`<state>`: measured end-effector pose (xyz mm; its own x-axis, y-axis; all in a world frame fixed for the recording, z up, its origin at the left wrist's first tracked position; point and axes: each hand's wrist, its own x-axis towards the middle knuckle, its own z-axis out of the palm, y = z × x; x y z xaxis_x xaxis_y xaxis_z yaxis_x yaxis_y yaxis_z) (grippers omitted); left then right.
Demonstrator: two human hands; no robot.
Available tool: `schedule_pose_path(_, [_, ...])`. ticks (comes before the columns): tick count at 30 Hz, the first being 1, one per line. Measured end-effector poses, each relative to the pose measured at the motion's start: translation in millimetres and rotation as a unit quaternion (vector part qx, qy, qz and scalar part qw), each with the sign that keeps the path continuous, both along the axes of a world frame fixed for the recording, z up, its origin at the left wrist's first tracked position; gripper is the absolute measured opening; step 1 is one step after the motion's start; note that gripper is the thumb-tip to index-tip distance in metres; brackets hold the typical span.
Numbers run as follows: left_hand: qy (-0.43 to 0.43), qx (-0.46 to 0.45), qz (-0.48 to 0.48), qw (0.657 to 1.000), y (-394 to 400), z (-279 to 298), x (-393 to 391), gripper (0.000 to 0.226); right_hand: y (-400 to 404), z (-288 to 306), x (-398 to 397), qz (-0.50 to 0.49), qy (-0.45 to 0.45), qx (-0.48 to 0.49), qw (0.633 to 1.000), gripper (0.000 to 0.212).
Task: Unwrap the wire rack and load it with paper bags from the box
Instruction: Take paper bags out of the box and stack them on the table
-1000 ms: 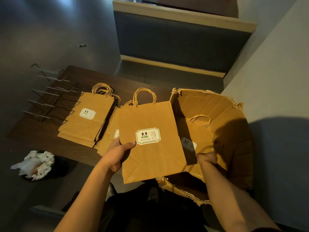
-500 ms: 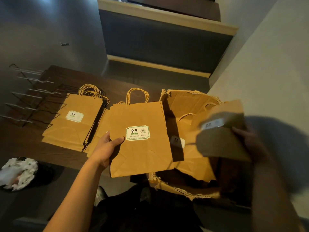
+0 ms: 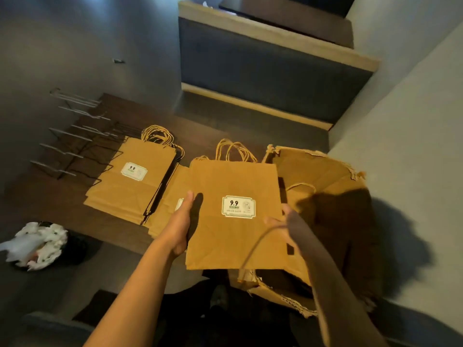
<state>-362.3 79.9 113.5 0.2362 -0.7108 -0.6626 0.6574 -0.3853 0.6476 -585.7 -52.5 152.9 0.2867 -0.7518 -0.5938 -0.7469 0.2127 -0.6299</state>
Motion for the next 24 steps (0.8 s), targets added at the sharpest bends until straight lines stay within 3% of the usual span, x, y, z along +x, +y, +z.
schedule_pose_path(2, [-0.047, -0.018, -0.041, 0.998, 5.5, 0.8, 3.8, 0.018, 2.0, -23.0, 6.3, 0.024, 0.033, 0.005, 0.999, 0.093])
schedule_pose_path(3, [-0.078, -0.030, -0.057, 0.995, 7.3, 0.2, 5.2, 0.025, -1.4, -33.9, 6.1, 0.029, 0.032, 0.001, 0.999, 0.099])
schedule_pose_path(8, [-0.099, -0.076, -0.056, 0.991, 17.2, -6.3, 34.3, 0.062, 11.2, -1.7, 40.6, 0.024, 0.022, -0.077, 0.997, 0.061])
schedule_pose_path(13, [-0.095, -0.113, -0.028, 0.989, 26.6, 3.8, 89.6, 0.077, 12.6, 1.6, 95.1, -0.038, -0.121, -0.007, 0.992, 0.046])
schedule_pose_path(18, [-0.111, -0.014, -0.039, 0.993, 43.4, -1.6, 162.7, 0.041, 21.1, -8.5, 176.1, -0.097, -0.238, 0.065, 0.964, 0.036])
schedule_pose_path(21, [-0.109, 0.085, -0.076, 0.987, 62.9, -17.3, 199.8, 0.021, 13.9, -34.0, 222.0, -0.113, -0.251, 0.058, 0.960, 0.041])
schedule_pose_path(24, [-0.088, 0.112, -0.054, 0.988, 75.3, -38.0, 232.3, 0.014, 16.0, -62.5, 268.0, -0.080, -0.245, 0.028, 0.966, 0.044])
